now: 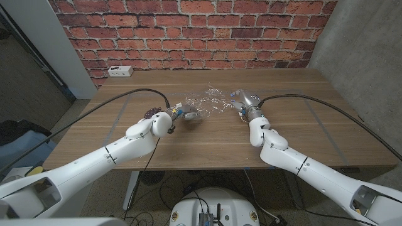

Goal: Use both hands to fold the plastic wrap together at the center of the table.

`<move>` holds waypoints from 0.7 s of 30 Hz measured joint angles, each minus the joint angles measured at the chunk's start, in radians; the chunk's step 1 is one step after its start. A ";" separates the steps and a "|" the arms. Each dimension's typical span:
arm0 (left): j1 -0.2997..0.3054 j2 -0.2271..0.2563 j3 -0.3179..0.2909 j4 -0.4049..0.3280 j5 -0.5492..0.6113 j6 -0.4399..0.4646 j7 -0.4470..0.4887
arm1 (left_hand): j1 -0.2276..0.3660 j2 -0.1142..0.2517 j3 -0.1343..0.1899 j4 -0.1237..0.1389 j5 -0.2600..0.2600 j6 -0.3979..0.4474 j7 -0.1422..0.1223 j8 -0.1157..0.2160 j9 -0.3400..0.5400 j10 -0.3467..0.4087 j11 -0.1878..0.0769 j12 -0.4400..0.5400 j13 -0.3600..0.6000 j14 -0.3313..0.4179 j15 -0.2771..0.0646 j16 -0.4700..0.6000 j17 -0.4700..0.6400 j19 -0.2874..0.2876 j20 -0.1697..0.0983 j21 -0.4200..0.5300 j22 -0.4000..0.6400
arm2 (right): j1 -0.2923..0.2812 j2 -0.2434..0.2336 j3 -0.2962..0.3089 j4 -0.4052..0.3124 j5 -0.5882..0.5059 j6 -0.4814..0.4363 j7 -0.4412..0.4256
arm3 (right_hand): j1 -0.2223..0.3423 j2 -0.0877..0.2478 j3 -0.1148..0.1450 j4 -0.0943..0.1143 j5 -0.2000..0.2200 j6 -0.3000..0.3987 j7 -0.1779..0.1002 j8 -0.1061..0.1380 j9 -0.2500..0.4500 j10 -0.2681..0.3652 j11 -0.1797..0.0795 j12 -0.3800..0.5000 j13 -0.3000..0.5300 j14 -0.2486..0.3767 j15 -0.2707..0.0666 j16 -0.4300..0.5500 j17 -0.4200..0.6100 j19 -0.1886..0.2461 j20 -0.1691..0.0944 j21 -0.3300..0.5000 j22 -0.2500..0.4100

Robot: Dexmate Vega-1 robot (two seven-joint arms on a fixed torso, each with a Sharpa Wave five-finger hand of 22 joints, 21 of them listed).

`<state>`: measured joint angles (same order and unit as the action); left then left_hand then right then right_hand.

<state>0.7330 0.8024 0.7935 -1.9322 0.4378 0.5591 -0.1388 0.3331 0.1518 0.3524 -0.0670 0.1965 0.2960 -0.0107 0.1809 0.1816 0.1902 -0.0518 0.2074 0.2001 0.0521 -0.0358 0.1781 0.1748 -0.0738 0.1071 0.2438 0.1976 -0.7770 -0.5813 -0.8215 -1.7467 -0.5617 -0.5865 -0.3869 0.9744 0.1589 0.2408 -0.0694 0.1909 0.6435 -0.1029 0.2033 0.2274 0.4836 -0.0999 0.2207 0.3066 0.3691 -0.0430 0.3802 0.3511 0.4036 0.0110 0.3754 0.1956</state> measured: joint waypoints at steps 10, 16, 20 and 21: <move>0.007 0.008 0.001 -0.010 -0.003 0.009 -0.002 | -0.009 -0.002 0.001 0.006 -0.001 0.000 0.000 0.000 0.000 0.005 0.005 0.001 0.000 0.000 0.000 0.000 -0.003 0.004 0.004 0.000 0.000 | 0.021 0.050 -0.006 0.018 0.005 -0.046 0.023 | -0.119 -0.010 -0.040 0.058 -0.014 -0.019 0.000 0.000 -0.005 -0.002 0.024 0.000 0.002 0.000 0.000 -0.007 -0.003 -0.012 0.012 0.000 0.000; 0.009 0.013 0.001 -0.006 -0.008 0.009 -0.005 | -0.013 -0.005 0.002 0.007 -0.005 0.000 0.000 0.000 0.000 0.005 0.005 0.004 0.000 0.011 0.000 0.000 -0.003 0.004 0.004 0.000 0.000 | 0.045 0.088 -0.020 0.041 0.038 -0.162 0.042 | -0.181 -0.033 -0.066 0.067 -0.017 -0.019 0.033 0.002 -0.005 -0.003 0.040 0.000 0.002 0.008 0.000 -0.007 -0.003 -0.018 0.018 0.000 0.000; 0.003 0.012 0.004 0.003 -0.009 0.007 -0.006 | -0.013 -0.005 0.002 0.007 -0.005 0.000 0.000 0.000 0.000 0.011 0.011 0.004 0.000 0.011 0.000 0.000 -0.003 0.006 0.006 0.000 0.000 | 0.070 0.113 -0.040 0.061 0.050 -0.228 0.047 | -0.194 -0.036 -0.071 0.070 -0.017 -0.007 0.045 0.004 -0.004 0.001 0.046 0.000 0.002 0.008 0.000 -0.007 -0.003 -0.018 0.018 0.000 0.000; 0.001 0.011 0.006 0.006 -0.009 0.005 -0.007 | -0.013 -0.005 0.002 0.007 -0.005 0.000 0.000 0.000 0.000 0.011 0.011 0.004 0.000 0.011 0.000 0.000 -0.003 0.008 0.008 0.000 0.000 | 0.080 0.120 -0.048 0.068 0.052 -0.251 0.049 | -0.194 -0.036 -0.076 0.069 -0.017 -0.004 0.048 0.004 -0.004 -0.002 0.049 0.000 0.002 0.008 0.000 -0.007 -0.003 -0.018 0.018 0.000 0.000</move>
<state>0.7337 0.8137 0.7992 -1.9258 0.4285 0.5646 -0.1456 0.3200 0.1465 0.3539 -0.0605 0.1919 0.2961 -0.0106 0.1809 0.1816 0.2010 -0.0408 0.2112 0.2001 0.0630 -0.0358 0.1781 0.1721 -0.0661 0.1147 0.2438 0.1975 -0.6974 -0.4611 -0.8697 -1.6782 -0.5100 -0.8376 -0.3379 0.7805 0.1227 0.1645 -0.0004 0.1736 0.6397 -0.0547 0.2075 0.2229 0.4818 -0.0510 0.2207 0.3090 0.3770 -0.0429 0.3733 0.3478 0.3857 0.0289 0.3754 0.1956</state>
